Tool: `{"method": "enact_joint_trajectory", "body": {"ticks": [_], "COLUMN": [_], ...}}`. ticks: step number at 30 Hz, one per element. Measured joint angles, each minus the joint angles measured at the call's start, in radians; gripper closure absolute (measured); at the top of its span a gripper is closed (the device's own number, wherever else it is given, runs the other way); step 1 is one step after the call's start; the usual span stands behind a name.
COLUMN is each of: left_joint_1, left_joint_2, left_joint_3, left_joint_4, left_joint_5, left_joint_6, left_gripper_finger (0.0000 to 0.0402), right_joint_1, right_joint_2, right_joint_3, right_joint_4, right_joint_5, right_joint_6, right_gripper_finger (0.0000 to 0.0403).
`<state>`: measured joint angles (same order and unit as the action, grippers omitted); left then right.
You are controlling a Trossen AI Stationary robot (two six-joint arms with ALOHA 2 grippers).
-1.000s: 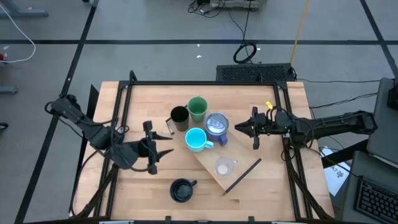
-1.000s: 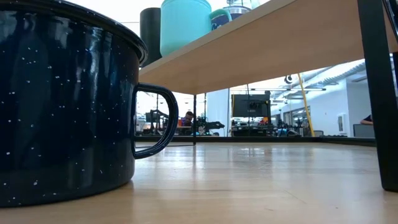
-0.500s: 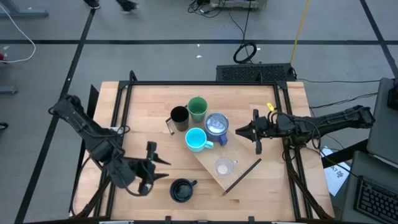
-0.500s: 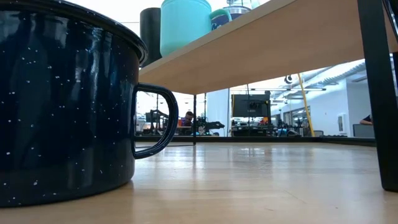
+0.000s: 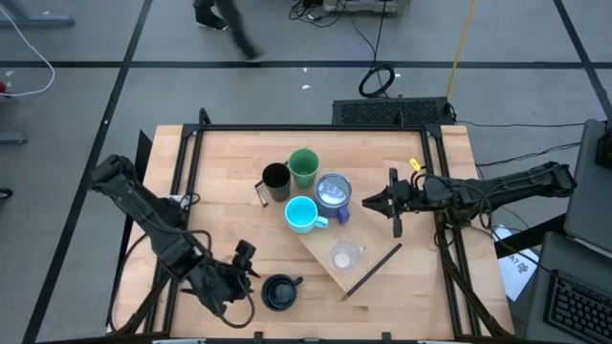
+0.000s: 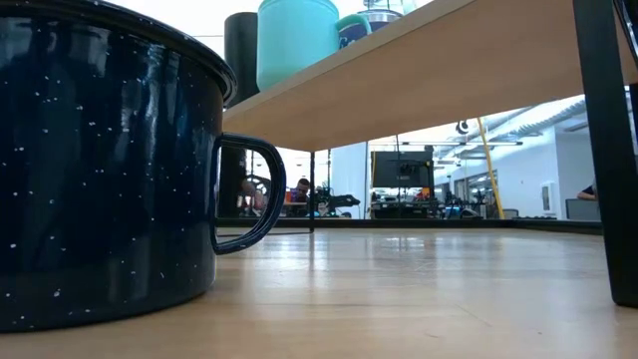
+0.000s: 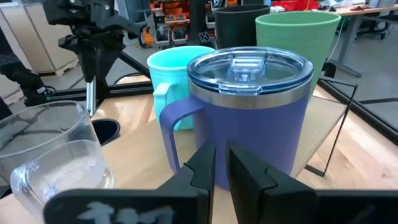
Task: Stack small to large cups/mugs on shelf
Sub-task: Put the dark blue mug on the shelf
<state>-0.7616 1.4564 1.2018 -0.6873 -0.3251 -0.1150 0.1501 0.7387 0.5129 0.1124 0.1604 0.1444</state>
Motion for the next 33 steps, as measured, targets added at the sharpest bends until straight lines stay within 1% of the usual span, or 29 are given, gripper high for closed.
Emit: {"method": "enact_joint_trajectory", "body": {"ticks": [3,6,11,14,17,20,28,33], "left_joint_1": [0.000,-0.001,0.000,0.000,0.000,0.000,-0.024,-0.027], "left_joint_2": [0.031,0.073,0.146,0.168,0.183,0.192,0.243,0.254], "left_joint_3": [0.008,0.048,0.114,0.133,0.135,0.135,0.135,0.135], "left_joint_4": [-0.011,-0.030,-0.087,-0.082,-0.070,-0.059,-0.060,-0.057], "left_joint_5": [0.017,0.022,0.028,0.031,0.039,0.040,0.039,0.032], "left_joint_6": [0.004,0.009,0.036,0.071,0.108,0.152,0.277,0.314], "left_gripper_finger": [0.0219,0.0216,0.0179,0.0155,0.0142,0.0143,0.0162,0.0162], "right_joint_1": [0.000,0.000,0.000,0.000,0.000,0.000,0.000,0.000], "right_joint_2": [-0.002,-0.014,-0.050,-0.079,-0.106,-0.122,-0.126,-0.126], "right_joint_3": [0.000,0.000,0.000,0.000,0.000,0.000,0.000,0.000], "right_joint_4": [-0.018,-0.037,-0.054,-0.089,-0.123,-0.142,-0.152,-0.152], "right_joint_5": [0.000,0.000,0.000,-0.003,-0.004,-0.004,-0.005,-0.005], "right_joint_6": [0.000,0.000,0.000,0.004,0.025,0.038,0.035,0.028], "right_gripper_finger": [0.0376,0.0376,0.0376,0.0376,0.0376,0.0376,0.0376,0.0376]}}
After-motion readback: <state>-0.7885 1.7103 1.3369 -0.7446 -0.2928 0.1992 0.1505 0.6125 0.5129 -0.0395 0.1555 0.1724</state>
